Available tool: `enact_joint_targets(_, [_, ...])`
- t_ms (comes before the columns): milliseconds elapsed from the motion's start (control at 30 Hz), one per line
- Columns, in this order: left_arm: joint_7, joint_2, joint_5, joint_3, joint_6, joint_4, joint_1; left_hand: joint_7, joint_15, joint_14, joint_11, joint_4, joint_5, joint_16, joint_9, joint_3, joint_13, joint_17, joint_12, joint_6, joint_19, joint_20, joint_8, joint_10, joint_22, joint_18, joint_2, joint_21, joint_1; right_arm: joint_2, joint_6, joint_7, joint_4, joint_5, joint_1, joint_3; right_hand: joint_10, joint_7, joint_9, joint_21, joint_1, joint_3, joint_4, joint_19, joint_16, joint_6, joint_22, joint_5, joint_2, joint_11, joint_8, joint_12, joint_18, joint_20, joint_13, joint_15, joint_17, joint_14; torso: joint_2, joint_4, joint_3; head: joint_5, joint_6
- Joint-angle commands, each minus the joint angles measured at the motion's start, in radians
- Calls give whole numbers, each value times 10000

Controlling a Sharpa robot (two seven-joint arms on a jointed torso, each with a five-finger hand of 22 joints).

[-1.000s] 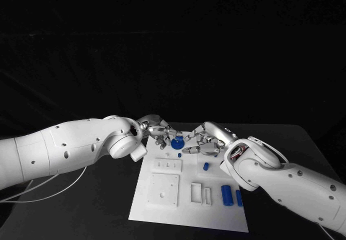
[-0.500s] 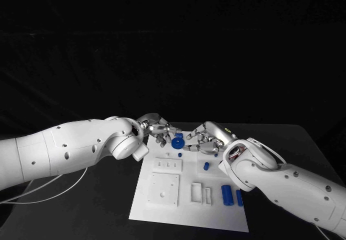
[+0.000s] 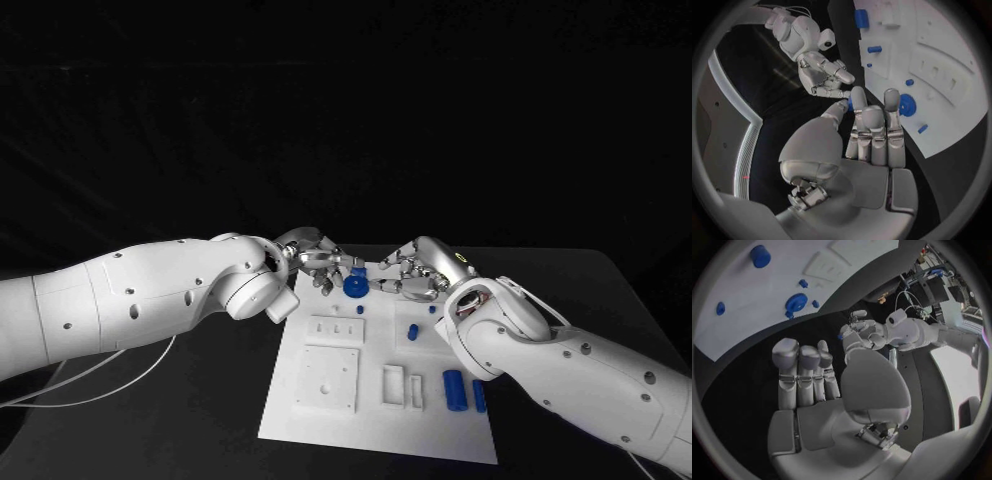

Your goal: Assemble the parts on the task board

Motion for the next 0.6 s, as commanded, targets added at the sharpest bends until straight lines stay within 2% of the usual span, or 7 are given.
enact_joint_targets(33, [30,17,118,5,-24,42,8,-535,-18,22,-144,-56,70,-42,13,95,-9,9,65,636,83,1,70,376,164,-67,421,50,552,65,-175,-145,5,-126,-8,0,21,14,13,30,-59,-4,56,409,-65,79,946,-65,-64,-13,-29,43,77,-15,-11,-7,9,81,3,-5,4,0,4])
enact_joint_targets(600, [4,50,176,3,129,83,8,-536,-16,24,-143,-52,66,-72,22,113,-49,35,71,632,78,1,70,372,162,-69,422,46,534,269,-75,53,-3,-33,-8,0,45,5,14,73,91,42,23,412,-38,125,963,-161,-16,-19,-29,77,65,-19,10,-13,53,90,-3,-7,9,13,-4])
